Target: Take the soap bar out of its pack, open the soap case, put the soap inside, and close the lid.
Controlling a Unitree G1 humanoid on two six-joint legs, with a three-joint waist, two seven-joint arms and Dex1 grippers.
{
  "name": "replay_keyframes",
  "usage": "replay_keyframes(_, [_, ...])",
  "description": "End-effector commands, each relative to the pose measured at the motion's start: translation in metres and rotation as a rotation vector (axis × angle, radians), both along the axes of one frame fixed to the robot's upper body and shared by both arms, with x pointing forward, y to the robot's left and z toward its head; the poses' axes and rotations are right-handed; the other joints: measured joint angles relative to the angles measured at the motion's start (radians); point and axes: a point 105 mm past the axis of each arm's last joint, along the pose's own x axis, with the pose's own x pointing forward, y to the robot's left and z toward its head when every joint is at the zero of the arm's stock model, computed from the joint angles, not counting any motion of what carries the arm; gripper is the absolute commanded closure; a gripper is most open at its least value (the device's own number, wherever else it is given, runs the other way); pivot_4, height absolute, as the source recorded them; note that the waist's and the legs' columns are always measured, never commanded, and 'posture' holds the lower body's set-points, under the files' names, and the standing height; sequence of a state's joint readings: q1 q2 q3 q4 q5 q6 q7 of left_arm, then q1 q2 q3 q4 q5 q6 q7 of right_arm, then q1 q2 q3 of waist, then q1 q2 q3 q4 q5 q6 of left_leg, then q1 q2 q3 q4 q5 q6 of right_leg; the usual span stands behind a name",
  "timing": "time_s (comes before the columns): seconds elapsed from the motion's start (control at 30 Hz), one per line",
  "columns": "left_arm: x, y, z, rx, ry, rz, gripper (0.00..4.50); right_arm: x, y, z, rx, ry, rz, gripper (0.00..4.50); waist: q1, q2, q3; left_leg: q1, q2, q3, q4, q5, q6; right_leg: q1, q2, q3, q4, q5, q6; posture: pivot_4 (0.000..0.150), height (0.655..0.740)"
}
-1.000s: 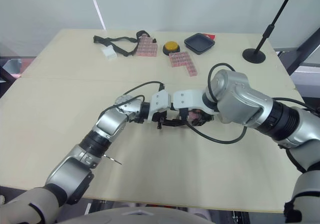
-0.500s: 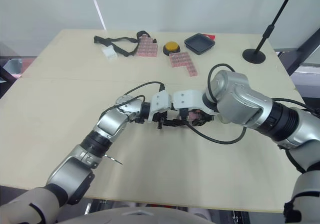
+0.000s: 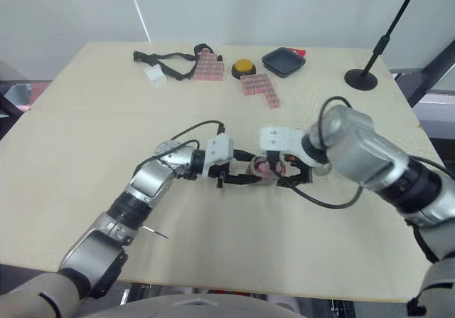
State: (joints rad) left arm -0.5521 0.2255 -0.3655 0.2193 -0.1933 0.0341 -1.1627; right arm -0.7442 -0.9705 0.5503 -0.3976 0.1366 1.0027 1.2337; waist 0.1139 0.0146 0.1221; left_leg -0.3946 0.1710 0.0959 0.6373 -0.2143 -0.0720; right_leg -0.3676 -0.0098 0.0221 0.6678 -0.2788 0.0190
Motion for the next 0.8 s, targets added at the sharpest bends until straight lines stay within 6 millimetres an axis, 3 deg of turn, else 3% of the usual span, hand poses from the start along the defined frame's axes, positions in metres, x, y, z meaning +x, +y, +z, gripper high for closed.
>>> replay_keyframes(0.03, [0.000, 0.019, 0.009, -0.077, -0.028, 0.017, 2.63, -0.005, -0.005, 0.015, 0.173, -0.065, 0.008, 0.04, 0.003, 0.000, 0.000, 0.000, 0.000, 0.000, 0.000, 0.000, 0.000, 0.000, 0.000, 0.000, 0.000, 0.000, 0.000, 0.150, 0.7400])
replay_keyframes(0.23, [-0.009, 0.040, 0.010, -0.178, 0.048, 0.037, 2.63, -0.015, -0.022, 0.008, 0.451, -0.179, -0.050, 0.04, 0.005, 0.000, 0.000, -0.001, 0.000, 0.000, 0.000, 0.000, 0.000, -0.001, -0.001, 0.000, -0.001, 0.000, 0.000, 0.150, 0.7400])
replay_keyframes(0.37, [-0.006, 0.058, -0.007, -0.197, 0.084, 0.117, 2.63, -0.021, -0.032, 0.002, 0.763, -0.265, -0.178, 0.04, 0.003, -0.001, -0.001, -0.001, -0.001, 0.000, 0.000, 0.000, 0.001, -0.001, -0.002, -0.001, -0.003, 0.000, 0.000, 0.150, 0.7400])
replay_keyframes(0.57, [-0.008, 0.057, -0.011, -0.183, 0.038, 0.101, 2.63, -0.041, -0.037, -0.030, 0.819, -0.302, -0.192, 0.04, -0.013, 0.000, -0.002, 0.000, -0.002, 0.000, 0.000, 0.000, 0.003, 0.000, -0.004, -0.002, -0.006, 0.000, 0.000, 0.150, 0.7400])
replay_keyframes(0.8, [-0.006, 0.052, -0.008, -0.183, 0.003, 0.098, 2.63, -0.040, -0.040, -0.031, 0.876, -0.361, -0.249, 0.04, -0.039, 0.000, -0.002, 0.001, -0.003, 0.000, -0.002, 0.000, 0.004, 0.001, -0.004, -0.003, -0.006, 0.000, 0.000, 0.150, 0.7400])
